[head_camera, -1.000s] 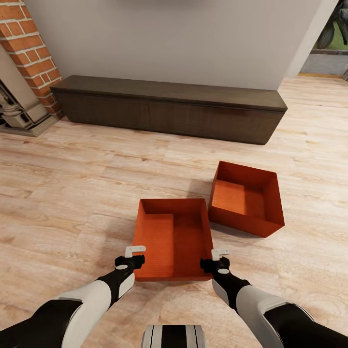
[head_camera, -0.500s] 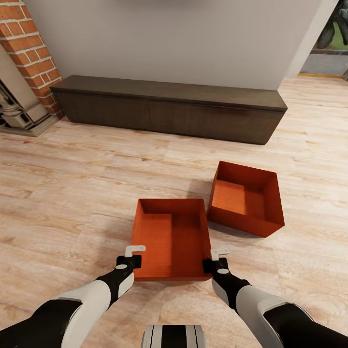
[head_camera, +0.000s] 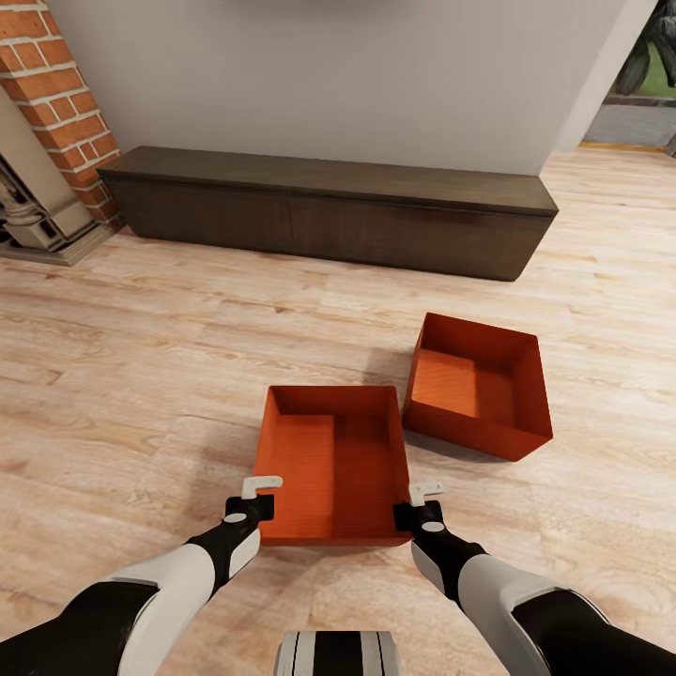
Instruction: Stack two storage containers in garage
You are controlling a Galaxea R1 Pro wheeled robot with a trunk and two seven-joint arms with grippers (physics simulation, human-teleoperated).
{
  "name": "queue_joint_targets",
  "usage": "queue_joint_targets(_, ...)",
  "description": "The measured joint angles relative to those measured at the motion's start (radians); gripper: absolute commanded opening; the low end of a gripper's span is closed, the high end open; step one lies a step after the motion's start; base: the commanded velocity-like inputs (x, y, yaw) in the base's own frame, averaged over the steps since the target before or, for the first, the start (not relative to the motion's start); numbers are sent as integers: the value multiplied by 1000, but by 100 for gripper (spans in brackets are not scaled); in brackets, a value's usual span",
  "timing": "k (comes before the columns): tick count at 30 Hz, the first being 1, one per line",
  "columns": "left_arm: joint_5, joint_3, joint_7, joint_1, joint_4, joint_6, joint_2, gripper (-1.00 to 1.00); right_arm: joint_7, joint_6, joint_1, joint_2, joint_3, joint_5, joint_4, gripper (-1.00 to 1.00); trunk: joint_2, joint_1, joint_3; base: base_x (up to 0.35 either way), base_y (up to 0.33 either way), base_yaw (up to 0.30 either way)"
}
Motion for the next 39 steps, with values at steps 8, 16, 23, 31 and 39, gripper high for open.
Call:
queue_joint_targets(8,-2,3,-2,0,-4,0,0,-100,-2,-2,0,1,-2,-2,1,-100,56,-31,25,0,0,0)
queue_joint_targets(16,0,1,-2,0,-4,0,0,-100,0,-3,0,0,-4,0,0,-100,112,-61,50,0,0,0)
queue_joint_targets(23,1,1,-2,0,-5,0,0,-100,0,-3,0,0,-4,0,0,-100,161,-88,72,0,0,0)
queue_joint_targets(31,0,1,-2,0,-4,0,0,-100,-1,-3,0,1,-4,0,0,-100,217,-119,97,0,0,0)
queue_joint_targets(39,0,2,-2,0,-4,0,1,-100,-1,-3,0,1,-3,-1,0,-100,273,-149,122,0,0,0)
